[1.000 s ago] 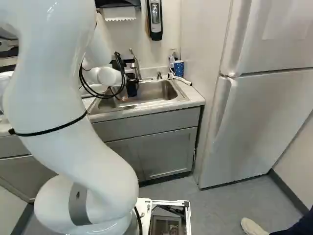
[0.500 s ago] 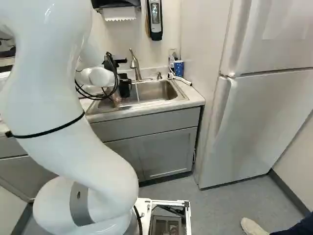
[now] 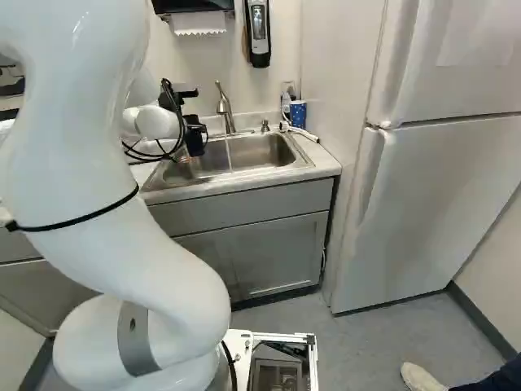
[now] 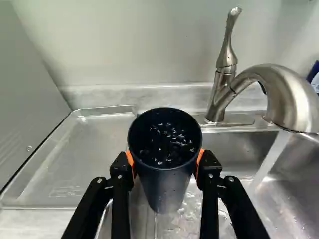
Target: Rinse the cup and place it in the tray
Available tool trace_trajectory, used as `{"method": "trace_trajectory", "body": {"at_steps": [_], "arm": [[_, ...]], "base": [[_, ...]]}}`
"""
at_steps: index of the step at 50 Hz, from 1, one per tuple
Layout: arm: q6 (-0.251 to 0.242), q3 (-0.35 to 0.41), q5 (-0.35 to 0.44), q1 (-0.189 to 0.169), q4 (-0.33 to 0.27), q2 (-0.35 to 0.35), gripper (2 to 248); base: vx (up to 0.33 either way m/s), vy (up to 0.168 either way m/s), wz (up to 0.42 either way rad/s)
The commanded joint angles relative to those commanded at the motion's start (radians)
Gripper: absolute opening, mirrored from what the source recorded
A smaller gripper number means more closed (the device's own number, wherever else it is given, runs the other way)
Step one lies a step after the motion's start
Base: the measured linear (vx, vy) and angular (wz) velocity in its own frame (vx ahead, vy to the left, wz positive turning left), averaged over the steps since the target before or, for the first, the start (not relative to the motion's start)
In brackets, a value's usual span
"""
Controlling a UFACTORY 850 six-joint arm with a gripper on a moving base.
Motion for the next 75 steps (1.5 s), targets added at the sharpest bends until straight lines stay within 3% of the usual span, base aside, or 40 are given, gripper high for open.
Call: {"method": "trace_trajectory", "body": {"at_steps": [12, 18, 75], "arm": [[0.0, -0.03, 0.0, 0.031, 0.0, -0.003, 126], [0.032, -0.045, -0.002, 0.038, 0.0, -0.004, 126], [0.62, -0.06, -0.003, 0.038, 0.0, 0.026, 126]], "base": [[0.0, 0.0, 0.0], [0.0, 0.0, 0.0], [0.0, 0.0, 0.0]]}}
